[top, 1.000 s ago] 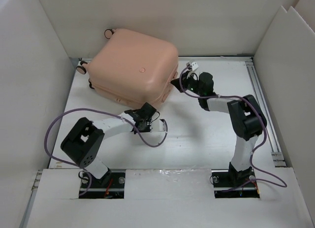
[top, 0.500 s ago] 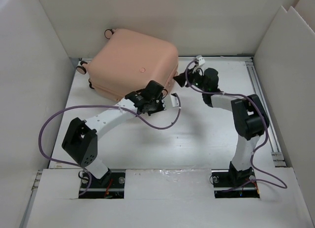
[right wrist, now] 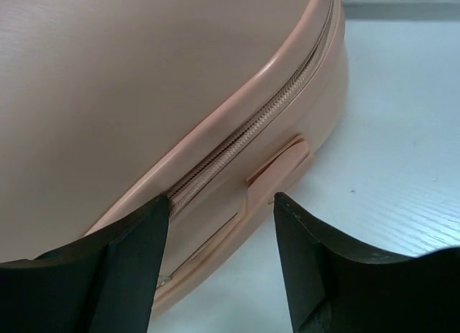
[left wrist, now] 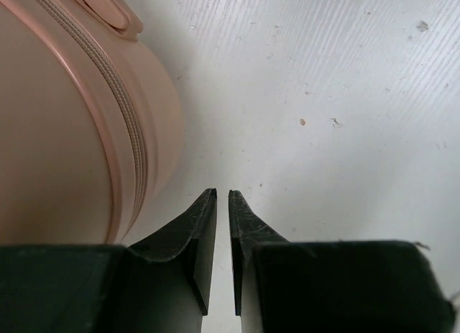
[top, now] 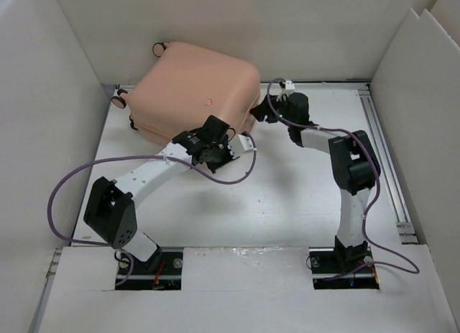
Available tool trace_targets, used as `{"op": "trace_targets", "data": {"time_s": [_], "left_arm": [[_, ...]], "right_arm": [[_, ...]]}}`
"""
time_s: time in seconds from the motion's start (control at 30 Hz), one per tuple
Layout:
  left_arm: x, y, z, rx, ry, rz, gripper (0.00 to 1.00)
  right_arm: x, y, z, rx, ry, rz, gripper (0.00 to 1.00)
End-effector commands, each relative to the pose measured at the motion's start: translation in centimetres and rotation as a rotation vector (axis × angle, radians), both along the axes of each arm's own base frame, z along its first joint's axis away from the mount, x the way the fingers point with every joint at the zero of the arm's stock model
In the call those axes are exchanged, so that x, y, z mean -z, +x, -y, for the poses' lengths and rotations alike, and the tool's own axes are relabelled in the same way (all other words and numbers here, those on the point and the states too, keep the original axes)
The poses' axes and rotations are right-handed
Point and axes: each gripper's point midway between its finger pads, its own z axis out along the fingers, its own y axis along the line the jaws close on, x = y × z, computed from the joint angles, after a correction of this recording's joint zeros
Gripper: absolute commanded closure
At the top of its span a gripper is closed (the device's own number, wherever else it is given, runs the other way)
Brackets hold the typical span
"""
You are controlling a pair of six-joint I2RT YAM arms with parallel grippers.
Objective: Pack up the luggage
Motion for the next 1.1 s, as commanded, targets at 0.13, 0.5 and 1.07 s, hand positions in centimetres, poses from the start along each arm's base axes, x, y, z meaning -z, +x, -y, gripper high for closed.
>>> {"op": "trace_targets", "data": {"time_s": [0.13,0.5,1.07], "left_arm": [[-1.8,-1.3,-0.4,-0.024,-0.054,-0.003,0.9],[-1.9,-1.7,-0.7,-0.024,-0.053,-0.004,0.9],[-2.0,-2.0,-1.2,-0.024,-0.038,0.023,0.9]], "right_arm": [[4.4,0.3,-1.2,0.063,-0.028,-0.192,0.37],[4.9,-3.0,1.1,0.204,-0.1,-0.248,0.57],[5.2,-0.7,-1.6,0.122,-0.083,-0.229,0.51]]}}
